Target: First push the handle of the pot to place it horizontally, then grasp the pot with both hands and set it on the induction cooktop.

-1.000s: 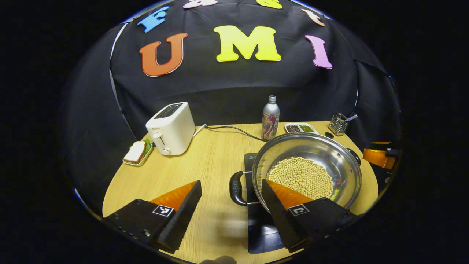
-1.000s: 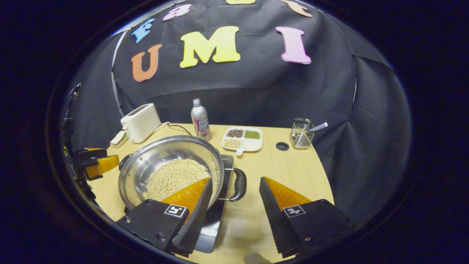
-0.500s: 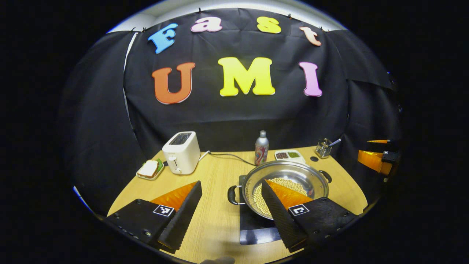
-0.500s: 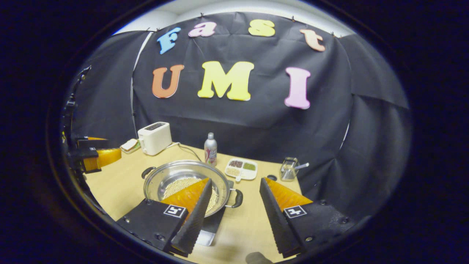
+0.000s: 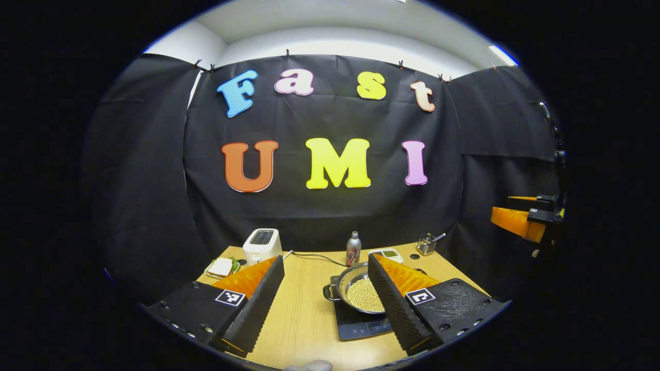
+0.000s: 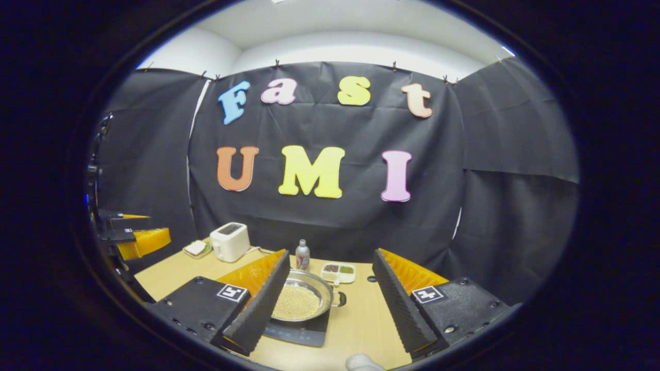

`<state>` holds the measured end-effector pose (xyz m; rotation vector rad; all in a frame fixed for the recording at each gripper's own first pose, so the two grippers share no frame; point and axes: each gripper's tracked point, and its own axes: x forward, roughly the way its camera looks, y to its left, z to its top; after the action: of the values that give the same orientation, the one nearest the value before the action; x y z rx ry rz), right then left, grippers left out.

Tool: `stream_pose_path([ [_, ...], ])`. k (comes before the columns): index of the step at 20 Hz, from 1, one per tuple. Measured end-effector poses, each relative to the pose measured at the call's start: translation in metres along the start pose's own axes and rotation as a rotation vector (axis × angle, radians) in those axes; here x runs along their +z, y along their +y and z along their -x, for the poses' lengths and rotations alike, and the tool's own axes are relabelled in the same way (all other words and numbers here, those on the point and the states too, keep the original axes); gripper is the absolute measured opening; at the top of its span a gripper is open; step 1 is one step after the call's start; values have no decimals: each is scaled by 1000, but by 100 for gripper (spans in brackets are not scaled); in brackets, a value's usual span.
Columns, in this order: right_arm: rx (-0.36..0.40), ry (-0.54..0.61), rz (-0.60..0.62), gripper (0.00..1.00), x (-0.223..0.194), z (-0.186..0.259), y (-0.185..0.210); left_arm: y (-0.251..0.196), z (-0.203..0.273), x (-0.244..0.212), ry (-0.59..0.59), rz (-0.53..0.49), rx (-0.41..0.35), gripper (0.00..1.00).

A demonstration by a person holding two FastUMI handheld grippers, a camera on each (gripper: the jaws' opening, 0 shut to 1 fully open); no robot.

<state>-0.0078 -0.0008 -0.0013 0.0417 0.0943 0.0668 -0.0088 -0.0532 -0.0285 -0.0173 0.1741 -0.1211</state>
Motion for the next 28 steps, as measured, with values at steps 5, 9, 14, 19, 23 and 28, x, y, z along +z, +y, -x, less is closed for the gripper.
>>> stream_pose_path([
  [5,-29,-65,-105,100,33,44,-26,23,47,41,-66,51,82,97],
  [9,-75,-88,-92,100,36,68,-51,27,64,58,-121,27,127,96],
  [14,-94,-129,-54,100,39,88,-58,29,75,64,-175,-3,154,96],
  [19,-87,-102,-71,100,27,89,-52,28,75,67,-196,-31,128,96],
  [23,-103,-87,-66,100,21,87,-54,27,74,66,-196,-43,99,96],
  [28,-108,-109,-54,100,25,92,-54,27,75,63,-166,-51,83,96],
])
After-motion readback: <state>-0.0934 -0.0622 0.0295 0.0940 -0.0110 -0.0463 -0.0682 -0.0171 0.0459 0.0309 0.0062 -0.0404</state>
